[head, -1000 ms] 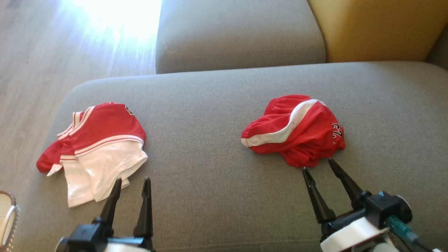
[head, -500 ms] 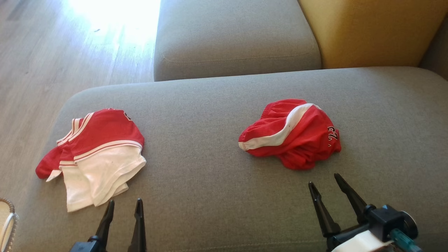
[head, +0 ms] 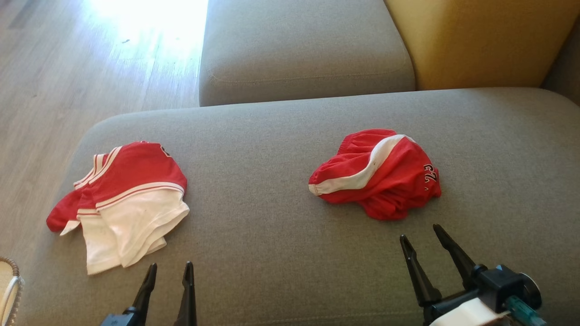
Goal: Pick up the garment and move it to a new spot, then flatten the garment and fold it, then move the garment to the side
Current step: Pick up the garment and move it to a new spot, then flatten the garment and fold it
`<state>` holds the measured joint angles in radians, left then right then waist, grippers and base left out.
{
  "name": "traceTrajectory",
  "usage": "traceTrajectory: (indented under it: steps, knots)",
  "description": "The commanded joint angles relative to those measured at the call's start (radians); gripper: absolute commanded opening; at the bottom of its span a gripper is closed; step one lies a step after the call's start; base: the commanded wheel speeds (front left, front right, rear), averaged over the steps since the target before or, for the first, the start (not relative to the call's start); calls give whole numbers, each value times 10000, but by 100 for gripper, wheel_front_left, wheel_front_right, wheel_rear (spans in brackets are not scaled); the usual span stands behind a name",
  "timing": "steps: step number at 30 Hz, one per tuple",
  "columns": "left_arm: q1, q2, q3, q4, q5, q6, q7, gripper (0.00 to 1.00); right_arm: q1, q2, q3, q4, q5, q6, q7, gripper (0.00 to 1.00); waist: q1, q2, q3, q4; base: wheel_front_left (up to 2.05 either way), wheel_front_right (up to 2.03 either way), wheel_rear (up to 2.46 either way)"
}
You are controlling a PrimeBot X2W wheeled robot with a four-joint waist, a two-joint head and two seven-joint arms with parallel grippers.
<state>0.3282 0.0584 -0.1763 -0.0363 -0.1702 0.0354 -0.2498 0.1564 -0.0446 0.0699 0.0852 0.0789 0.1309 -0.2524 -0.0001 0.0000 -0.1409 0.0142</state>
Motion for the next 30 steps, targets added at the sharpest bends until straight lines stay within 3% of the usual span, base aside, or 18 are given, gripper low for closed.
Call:
traceTrajectory:
  steps: [1,10,21,23,26,30]
  knots:
    - [-484,-81,246,-309,-58,73,-120,100,-288,-56,179,-369,-66,-2,-94,100,1,0,26,16,0,0,0]
    - [-624,-81,103,-240,25,102,-120,100,-360,-56,190,-373,-70,-2,-94,100,1,0,148,-40,0,0,0]
    - [-1360,-81,-97,159,221,192,-120,100,-628,-56,214,-556,-67,-2,-94,100,1,0,708,-599,0,0,0]
    - [-1696,-81,-211,402,-77,-137,-120,100,-700,-56,224,-620,-83,-2,-94,100,1,0,905,-732,0,0,0]
    - [-2341,-81,-543,1120,-472,-1114,-120,100,-824,-56,271,-681,-131,-2,-94,100,1,0,1280,-943,0,0,0]
    - [-3474,-81,-811,2132,-726,-1588,-120,100,-1026,-56,300,-784,-143,-2,-94,100,1,0,1796,-1232,0,0,0]
